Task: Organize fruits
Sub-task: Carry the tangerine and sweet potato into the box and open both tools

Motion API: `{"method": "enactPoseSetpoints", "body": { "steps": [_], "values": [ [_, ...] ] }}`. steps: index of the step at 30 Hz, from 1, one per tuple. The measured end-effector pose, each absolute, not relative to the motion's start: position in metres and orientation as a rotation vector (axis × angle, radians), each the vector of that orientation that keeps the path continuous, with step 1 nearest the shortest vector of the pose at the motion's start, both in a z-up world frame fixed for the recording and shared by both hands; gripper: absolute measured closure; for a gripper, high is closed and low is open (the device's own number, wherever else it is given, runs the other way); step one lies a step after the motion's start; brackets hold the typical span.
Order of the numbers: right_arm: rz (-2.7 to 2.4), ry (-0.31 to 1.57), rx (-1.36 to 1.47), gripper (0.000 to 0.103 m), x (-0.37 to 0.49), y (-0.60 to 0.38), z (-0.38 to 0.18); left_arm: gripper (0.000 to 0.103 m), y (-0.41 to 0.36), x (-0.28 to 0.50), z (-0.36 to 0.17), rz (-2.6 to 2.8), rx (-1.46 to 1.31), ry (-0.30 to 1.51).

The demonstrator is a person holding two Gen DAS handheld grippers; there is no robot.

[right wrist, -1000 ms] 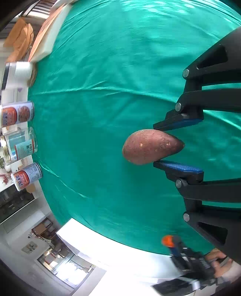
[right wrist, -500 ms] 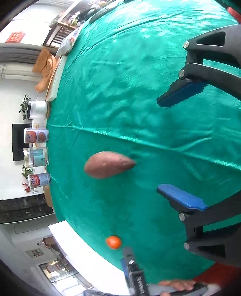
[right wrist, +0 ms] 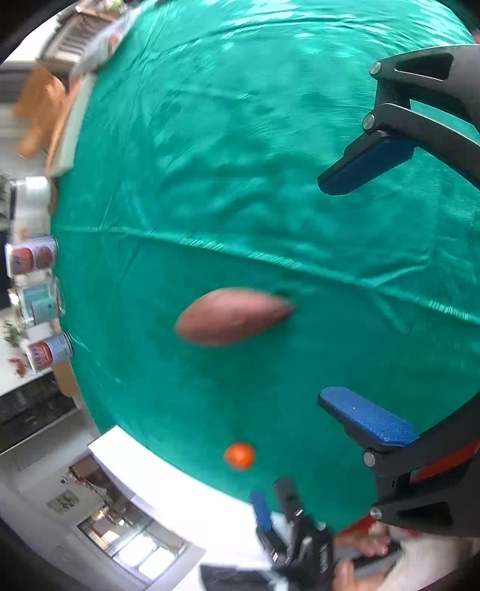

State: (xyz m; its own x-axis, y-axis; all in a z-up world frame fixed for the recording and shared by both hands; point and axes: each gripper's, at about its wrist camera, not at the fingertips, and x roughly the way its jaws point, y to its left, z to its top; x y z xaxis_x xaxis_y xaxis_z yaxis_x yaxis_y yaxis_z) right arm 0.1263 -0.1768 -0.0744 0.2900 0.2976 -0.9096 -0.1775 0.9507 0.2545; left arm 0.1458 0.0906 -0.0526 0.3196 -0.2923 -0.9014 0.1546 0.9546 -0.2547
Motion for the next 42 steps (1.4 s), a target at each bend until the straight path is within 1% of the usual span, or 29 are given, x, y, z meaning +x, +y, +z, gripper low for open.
{"method": "enactPoseSetpoints", "body": {
  "steps": [2, 4, 5, 7, 10, 11, 12, 14, 16, 17, 19, 20, 21, 22, 23, 26, 28, 31, 33, 36, 38, 40, 42],
  "values": [
    [0.377, 1.327, 0.154, 0.001, 0.159, -0.171, -0.063, 0.007, 0.094, 0.165, -0.05, -0.282, -0.161, 1.277],
    [0.387, 1.374, 0.117, 0.002, 0.188, -0.161, -0.056, 0.007, 0.093, 0.181, -0.05, -0.263, -0.134, 1.321],
    [0.385, 1.399, 0.087, 0.006, 0.198, -0.156, -0.055, 0.007, 0.092, 0.187, -0.051, -0.247, -0.119, 1.337],
    [0.367, 1.445, 0.06, 0.009, 0.213, -0.149, -0.056, 0.007, 0.091, 0.194, -0.057, -0.231, -0.119, 1.382],
    [0.369, 1.503, 0.064, 0.019, 0.222, -0.145, -0.064, 0.008, 0.083, 0.197, -0.065, -0.224, -0.116, 1.422],
    [0.369, 1.513, 0.054, 0.022, 0.221, -0.143, -0.065, 0.013, 0.08, 0.198, -0.068, -0.218, -0.112, 1.425],
    [0.368, 1.522, 0.034, 0.023, 0.22, -0.14, -0.067, 0.02, 0.078, 0.198, -0.071, -0.205, -0.112, 1.428],
    [0.362, 1.537, -0.019, 0.025, 0.215, -0.133, -0.069, 0.028, 0.075, 0.201, -0.075, -0.197, -0.125, 1.434],
    [0.367, 1.55, -0.046, 0.029, 0.21, -0.128, -0.071, 0.032, 0.071, 0.202, -0.077, -0.2, -0.128, 1.434],
    [0.368, 1.554, -0.055, 0.03, 0.208, -0.126, -0.072, 0.039, 0.068, 0.204, -0.079, -0.197, -0.119, 1.434],
    [0.356, 1.559, -0.085, 0.031, 0.205, -0.124, -0.075, 0.046, 0.064, 0.204, -0.079, -0.18, -0.087, 1.417],
    [0.357, 1.557, -0.095, 0.031, 0.205, -0.122, -0.078, 0.064, 0.064, 0.203, -0.078, -0.17, -0.075, 1.41],
    [0.361, 1.556, -0.107, 0.033, 0.204, -0.118, -0.081, 0.071, 0.064, 0.203, -0.077, -0.163, -0.07, 1.4],
    [0.36, 1.555, -0.126, 0.041, 0.202, -0.117, -0.083, 0.071, 0.065, 0.203, -0.077, -0.171, -0.085, 1.394],
    [0.346, 1.543, -0.149, 0.063, 0.2, -0.115, -0.084, 0.072, 0.065, 0.203, -0.077, -0.182, -0.105, 1.385],
    [0.343, 1.506, -0.137, 0.062, 0.194, -0.122, -0.08, 0.072, 0.071, 0.196, -0.069, -0.193, -0.129, 1.351],
    [0.359, 1.508, -0.104, 0.062, 0.191, -0.129, -0.075, 0.073, 0.081, 0.188, -0.053, -0.218, -0.165, 1.324],
    [0.405, 1.501, 0.016, 0.062, 0.191, -0.138, -0.052, 0.073, 0.113, 0.174, -0.004, -0.271, -0.238, 1.238],
    [0.472, 1.458, 0.071, 0.062, 0.194, -0.128, -0.02, 0.073, 0.143, 0.166, 0.035, -0.278, -0.268, 1.165],
    [0.617, 1.362, 0.14, 0.062, 0.202, -0.088, 0.039, 0.072, 0.208, 0.157, 0.087, -0.195, -0.273, 1.059],
    [0.707, 1.296, 0.153, 0.062, 0.207, -0.048, 0.073, 0.072, 0.261, 0.154, 0.103, -0.094, -0.288, 1.021],
    [0.809, 1.233, 0.143, 0.062, 0.207, 0.006, 0.1, 0.072, 0.309, 0.152, 0.101, 0.027, -0.302, 1.017],
    [0.882, 1.212, 0.124, 0.062, 0.209, 0.064, 0.111, 0.072, 0.351, 0.153, 0.086, 0.133, -0.323, 1.039]
  ]
}}
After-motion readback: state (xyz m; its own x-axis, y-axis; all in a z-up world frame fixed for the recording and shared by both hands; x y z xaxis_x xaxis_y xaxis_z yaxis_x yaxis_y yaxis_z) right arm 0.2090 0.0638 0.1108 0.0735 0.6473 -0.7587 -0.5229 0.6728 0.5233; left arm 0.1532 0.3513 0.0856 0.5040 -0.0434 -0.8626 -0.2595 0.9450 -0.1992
